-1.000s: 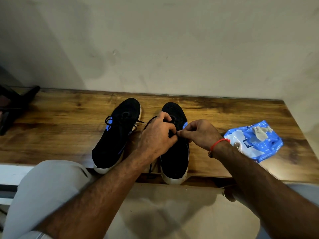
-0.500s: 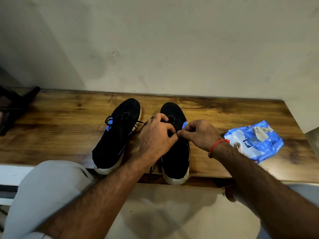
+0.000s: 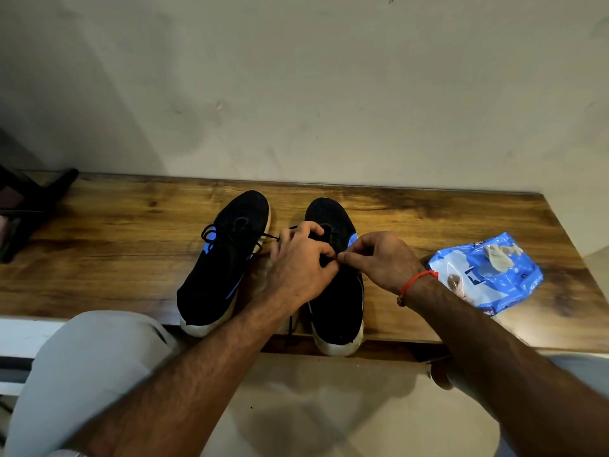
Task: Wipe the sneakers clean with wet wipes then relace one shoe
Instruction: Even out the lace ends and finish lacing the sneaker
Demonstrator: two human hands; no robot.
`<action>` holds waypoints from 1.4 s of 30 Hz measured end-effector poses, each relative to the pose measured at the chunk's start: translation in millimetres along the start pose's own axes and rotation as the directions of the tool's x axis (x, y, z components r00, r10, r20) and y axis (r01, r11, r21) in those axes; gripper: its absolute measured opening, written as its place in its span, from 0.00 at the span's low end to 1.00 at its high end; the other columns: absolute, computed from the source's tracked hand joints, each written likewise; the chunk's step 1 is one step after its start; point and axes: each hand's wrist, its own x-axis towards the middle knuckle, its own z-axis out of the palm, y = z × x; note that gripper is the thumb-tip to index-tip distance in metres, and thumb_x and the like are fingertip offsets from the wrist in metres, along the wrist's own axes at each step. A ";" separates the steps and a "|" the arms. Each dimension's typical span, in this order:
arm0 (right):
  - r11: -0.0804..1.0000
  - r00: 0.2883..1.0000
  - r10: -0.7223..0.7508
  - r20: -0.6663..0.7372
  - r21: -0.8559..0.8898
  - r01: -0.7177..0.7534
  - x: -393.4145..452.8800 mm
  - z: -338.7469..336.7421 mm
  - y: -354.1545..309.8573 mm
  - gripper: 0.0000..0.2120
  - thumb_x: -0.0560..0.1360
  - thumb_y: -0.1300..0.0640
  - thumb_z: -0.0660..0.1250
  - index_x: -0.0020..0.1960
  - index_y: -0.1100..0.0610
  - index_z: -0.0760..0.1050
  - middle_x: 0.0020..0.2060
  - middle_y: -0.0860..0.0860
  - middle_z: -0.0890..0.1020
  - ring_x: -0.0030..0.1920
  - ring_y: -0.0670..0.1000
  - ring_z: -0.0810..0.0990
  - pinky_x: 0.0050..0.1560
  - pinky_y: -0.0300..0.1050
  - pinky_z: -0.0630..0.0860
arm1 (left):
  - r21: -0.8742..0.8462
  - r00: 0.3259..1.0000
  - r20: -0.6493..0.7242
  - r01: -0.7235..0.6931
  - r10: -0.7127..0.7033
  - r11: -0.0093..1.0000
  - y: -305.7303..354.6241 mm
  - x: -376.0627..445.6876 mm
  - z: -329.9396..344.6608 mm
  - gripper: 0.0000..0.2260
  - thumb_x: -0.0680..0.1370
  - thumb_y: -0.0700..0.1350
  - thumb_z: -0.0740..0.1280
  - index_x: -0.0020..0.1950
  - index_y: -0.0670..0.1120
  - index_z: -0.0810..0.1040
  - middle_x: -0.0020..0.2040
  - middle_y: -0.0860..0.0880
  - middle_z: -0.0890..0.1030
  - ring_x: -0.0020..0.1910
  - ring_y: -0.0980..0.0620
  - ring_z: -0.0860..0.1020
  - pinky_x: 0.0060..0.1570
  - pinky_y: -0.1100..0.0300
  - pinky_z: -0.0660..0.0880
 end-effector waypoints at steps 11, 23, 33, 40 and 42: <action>0.996 0.998 -0.051 -0.020 -0.077 0.049 2.1 -2.0 4.1 0.06 0.76 0.51 0.72 0.42 0.52 0.83 0.39 0.46 0.83 0.43 0.42 0.80 0.38 0.35 0.74 | -0.107 1.000 0.006 0.010 -0.009 0.994 0.1 3.2 6.2 0.07 0.77 0.56 0.71 0.53 0.57 0.85 0.72 0.57 0.65 0.69 0.48 0.61 0.69 0.47 0.61; 0.979 0.998 -0.034 -0.062 -0.202 0.021 4.8 1.5 3.8 0.06 0.76 0.52 0.70 0.41 0.52 0.80 0.39 0.48 0.82 0.39 0.43 0.78 0.35 0.36 0.73 | -0.113 0.996 0.067 0.058 -0.051 0.992 5.3 5.7 -1.0 0.06 0.78 0.56 0.70 0.52 0.59 0.84 0.75 0.59 0.63 0.71 0.48 0.58 0.66 0.48 0.56; 0.954 0.995 -0.038 -0.091 -0.300 0.009 5.1 9.2 3.0 0.09 0.75 0.50 0.68 0.42 0.55 0.80 0.37 0.52 0.82 0.39 0.50 0.80 0.41 0.52 0.81 | -0.074 0.996 0.091 0.003 0.003 0.997 4.1 1.1 1.0 0.08 0.79 0.56 0.69 0.57 0.60 0.83 0.76 0.57 0.60 0.74 0.46 0.55 0.68 0.46 0.56; 0.960 0.997 -0.042 -0.061 -0.280 0.024 5.9 8.7 3.1 0.08 0.76 0.48 0.69 0.41 0.51 0.78 0.39 0.49 0.82 0.41 0.47 0.80 0.39 0.43 0.78 | -0.095 0.997 0.054 0.061 -0.056 0.994 4.8 -0.3 3.4 0.08 0.79 0.57 0.68 0.55 0.58 0.83 0.75 0.59 0.63 0.72 0.49 0.58 0.63 0.49 0.56; 0.969 0.998 -0.037 -0.057 -0.244 0.022 5.5 7.2 3.4 0.06 0.76 0.49 0.70 0.41 0.49 0.78 0.39 0.48 0.82 0.41 0.45 0.79 0.37 0.39 0.75 | -0.116 0.996 0.056 0.073 -0.067 0.991 5.1 0.4 4.2 0.07 0.78 0.57 0.69 0.54 0.58 0.84 0.74 0.59 0.64 0.73 0.49 0.58 0.64 0.48 0.57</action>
